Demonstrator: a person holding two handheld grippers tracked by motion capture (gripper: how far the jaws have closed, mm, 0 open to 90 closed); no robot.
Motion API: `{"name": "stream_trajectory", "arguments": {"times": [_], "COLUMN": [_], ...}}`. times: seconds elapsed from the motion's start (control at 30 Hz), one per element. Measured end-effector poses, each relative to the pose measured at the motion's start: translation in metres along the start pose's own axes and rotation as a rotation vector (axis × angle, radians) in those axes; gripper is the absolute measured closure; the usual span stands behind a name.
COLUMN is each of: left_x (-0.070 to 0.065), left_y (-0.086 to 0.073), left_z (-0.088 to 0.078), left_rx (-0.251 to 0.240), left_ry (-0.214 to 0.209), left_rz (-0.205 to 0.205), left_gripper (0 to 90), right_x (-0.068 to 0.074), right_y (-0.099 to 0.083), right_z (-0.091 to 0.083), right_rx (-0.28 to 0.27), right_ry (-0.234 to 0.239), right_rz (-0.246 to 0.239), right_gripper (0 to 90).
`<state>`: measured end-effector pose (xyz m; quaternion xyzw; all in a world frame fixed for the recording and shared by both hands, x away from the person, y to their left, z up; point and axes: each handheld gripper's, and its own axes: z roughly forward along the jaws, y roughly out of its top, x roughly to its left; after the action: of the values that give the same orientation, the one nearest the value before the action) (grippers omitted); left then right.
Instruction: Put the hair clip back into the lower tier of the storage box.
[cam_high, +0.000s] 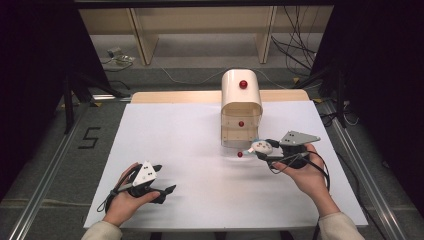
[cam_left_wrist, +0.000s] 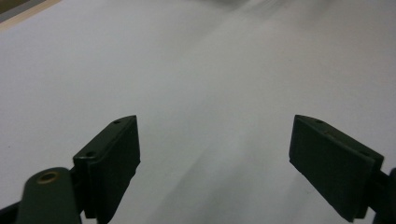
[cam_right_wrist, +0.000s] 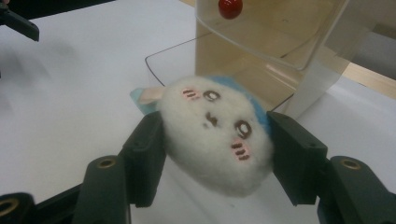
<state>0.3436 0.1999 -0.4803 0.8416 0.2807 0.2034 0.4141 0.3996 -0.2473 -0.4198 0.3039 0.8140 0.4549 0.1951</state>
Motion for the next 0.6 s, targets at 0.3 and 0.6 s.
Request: {"name": "stream_trajectory", "arguments": {"times": [0.3, 0.6], "left_x": [-0.0002, -0.0001], "left_y": [0.0000, 0.0000], "left_z": [-0.0002, -0.0001], "left_rx": [-0.002, -0.001], "left_ry": [0.000, -0.001], "left_rz": [-0.003, -0.002], "left_gripper": [16.4, 16.4], "right_x": [-0.0003, 0.0006], "right_y": [0.0028, 0.0058], "right_z": [0.0018, 0.0035], "right_rx": [-0.003, -0.002], "right_ry": [0.000, -0.001], "right_rz": [0.001, 0.008], "right_gripper": [41.3, 41.3]}}
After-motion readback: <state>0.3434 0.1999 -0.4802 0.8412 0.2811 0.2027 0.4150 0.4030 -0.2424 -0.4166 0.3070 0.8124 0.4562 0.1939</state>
